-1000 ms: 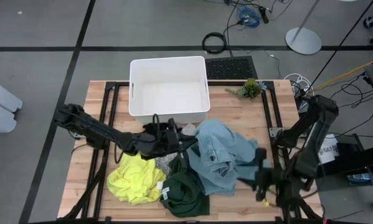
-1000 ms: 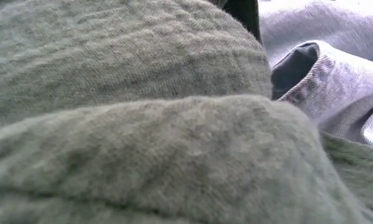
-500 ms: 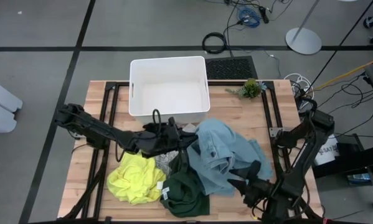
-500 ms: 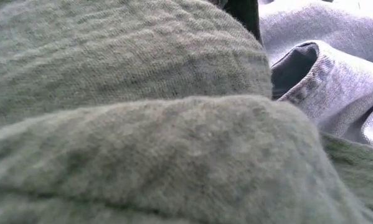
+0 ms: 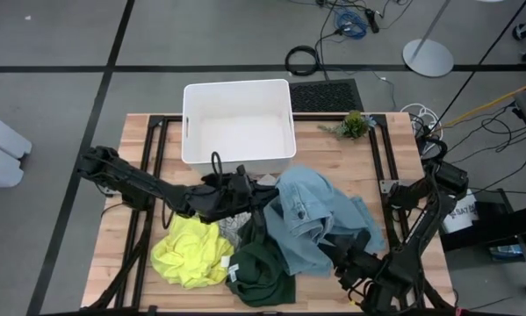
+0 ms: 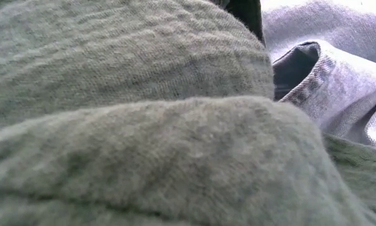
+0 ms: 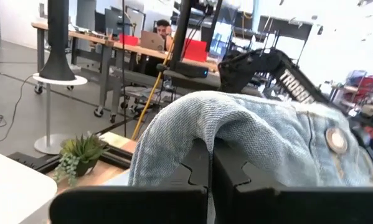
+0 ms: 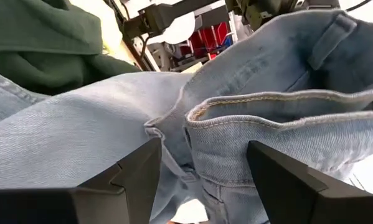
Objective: Fold laundry
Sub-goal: Fold the denim pants
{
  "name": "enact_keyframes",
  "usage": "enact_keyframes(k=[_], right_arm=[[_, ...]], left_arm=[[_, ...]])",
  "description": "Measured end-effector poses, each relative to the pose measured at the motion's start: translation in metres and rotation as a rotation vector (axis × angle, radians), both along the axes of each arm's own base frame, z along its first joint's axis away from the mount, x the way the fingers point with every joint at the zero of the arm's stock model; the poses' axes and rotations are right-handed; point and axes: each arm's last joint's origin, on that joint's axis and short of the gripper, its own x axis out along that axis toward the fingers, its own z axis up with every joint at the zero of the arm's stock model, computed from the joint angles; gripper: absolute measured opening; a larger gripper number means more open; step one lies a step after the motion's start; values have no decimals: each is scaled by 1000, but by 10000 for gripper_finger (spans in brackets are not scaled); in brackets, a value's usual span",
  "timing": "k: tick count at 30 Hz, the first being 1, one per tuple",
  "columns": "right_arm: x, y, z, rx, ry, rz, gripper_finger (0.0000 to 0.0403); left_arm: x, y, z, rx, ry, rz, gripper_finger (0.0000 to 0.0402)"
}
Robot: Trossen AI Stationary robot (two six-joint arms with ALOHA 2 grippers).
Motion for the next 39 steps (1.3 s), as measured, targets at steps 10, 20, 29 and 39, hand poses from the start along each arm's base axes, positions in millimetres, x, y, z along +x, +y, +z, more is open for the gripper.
enact_keyframes(k=[10, 20, 29, 39], right_arm=[[16, -25, -19, -35, 24, -93, 226], [47, -40, -16, 51, -49, -201, 226], [60, -36, -16, 227, 3, -153, 226], [70, -47, -13, 185, -57, -226, 226]], left_arm=[[-1, -1, 6, -41, -66, -11, 1], [-2, -2, 8, -46, -86, -33, 4], [-1, 0, 9, -41, -95, -31, 5], [-1, 0, 9, -48, -104, -32, 6]])
